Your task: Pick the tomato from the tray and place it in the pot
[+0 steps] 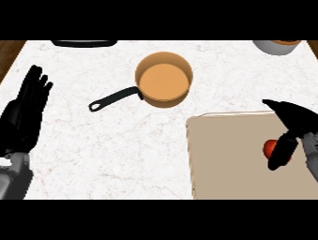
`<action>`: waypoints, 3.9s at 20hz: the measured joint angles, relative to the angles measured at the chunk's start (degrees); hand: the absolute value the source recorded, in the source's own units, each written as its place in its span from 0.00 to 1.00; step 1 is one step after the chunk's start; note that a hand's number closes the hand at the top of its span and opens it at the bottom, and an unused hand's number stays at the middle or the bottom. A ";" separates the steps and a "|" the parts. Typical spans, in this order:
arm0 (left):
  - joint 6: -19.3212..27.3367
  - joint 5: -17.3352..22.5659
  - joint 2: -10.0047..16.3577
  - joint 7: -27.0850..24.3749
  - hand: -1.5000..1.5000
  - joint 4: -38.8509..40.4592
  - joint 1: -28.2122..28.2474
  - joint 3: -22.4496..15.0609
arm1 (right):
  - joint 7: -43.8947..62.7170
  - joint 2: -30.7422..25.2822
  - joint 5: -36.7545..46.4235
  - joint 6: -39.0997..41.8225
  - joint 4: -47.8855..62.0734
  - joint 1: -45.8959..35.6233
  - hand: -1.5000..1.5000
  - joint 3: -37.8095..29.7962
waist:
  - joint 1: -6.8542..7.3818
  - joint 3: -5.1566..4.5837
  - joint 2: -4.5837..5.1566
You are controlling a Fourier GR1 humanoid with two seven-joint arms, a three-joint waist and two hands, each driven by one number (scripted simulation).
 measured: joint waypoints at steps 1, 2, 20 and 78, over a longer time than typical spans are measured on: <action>-0.33 0.14 -0.01 0.39 0.50 -0.22 -0.14 0.54 | -0.36 0.18 0.87 0.19 0.47 0.61 0.00 -0.07 | -0.07 0.00 0.00; -0.17 -0.33 -0.26 0.85 0.50 -0.02 -0.49 0.77 | -0.30 0.97 1.54 0.32 1.12 0.45 0.00 -0.16 | -0.14 0.01 -0.01; -4.53 -3.86 -3.48 2.85 0.50 -0.30 -0.61 5.03 | -3.93 7.13 16.17 1.85 8.45 4.06 0.00 -2.79 | -0.37 0.03 -0.03; -9.21 -8.06 -7.69 4.29 0.50 0.04 -2.36 8.65 | 7.39 35.92 26.95 -41.61 -8.36 -34.17 1.00 23.32 | 0.66 -0.02 -0.15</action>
